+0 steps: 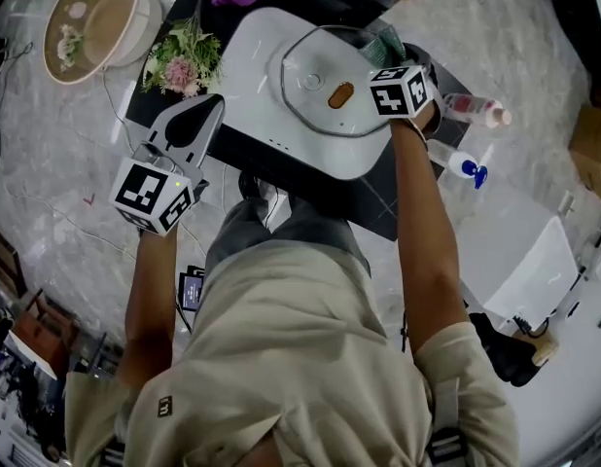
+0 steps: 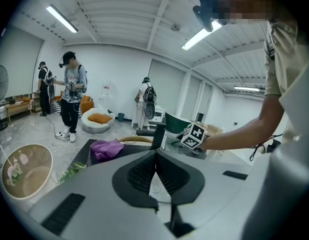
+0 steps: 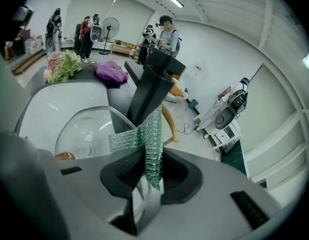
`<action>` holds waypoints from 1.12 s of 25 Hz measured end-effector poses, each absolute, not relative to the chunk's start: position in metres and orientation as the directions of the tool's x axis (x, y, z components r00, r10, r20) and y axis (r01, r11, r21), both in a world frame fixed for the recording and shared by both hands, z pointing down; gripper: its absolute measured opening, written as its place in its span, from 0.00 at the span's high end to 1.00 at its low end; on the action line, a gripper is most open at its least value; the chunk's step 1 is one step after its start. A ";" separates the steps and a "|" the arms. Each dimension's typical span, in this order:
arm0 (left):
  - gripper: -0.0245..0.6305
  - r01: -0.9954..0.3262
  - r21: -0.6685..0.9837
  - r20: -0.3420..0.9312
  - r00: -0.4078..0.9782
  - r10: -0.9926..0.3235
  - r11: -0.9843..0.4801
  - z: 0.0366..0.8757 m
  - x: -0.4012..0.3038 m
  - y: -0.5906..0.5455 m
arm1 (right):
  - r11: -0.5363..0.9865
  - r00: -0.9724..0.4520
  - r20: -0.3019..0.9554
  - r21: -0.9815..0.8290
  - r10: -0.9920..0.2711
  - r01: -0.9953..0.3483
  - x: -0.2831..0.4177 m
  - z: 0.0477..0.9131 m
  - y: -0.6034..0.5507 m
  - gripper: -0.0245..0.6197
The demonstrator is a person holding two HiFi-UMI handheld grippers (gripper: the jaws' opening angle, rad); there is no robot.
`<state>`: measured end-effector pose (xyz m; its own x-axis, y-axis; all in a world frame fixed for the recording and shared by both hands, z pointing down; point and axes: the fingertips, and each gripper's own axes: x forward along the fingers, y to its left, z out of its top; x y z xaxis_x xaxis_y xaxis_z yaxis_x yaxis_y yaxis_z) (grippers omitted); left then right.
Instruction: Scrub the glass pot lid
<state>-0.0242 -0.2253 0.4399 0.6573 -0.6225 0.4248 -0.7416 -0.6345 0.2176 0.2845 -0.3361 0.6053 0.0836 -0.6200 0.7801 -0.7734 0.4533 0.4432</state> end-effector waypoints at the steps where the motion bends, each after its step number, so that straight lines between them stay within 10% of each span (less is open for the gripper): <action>1: 0.94 -0.747 0.221 0.426 0.652 -0.627 -0.627 0.442 -0.027 -0.224 | 0.470 0.064 0.781 0.437 -0.622 -0.767 0.269 0.607 -0.340 0.82; 13: 0.94 -0.807 0.239 0.447 0.585 -0.677 -0.539 0.459 -0.074 -0.209 | 0.762 -0.088 0.881 0.348 -0.465 -0.545 0.084 0.678 -0.313 0.83; 28: 0.94 -0.794 0.246 0.443 0.602 -0.664 -0.556 0.463 -0.074 -0.209 | 0.865 -0.072 0.933 0.295 -0.352 -0.405 0.090 0.728 -0.196 0.83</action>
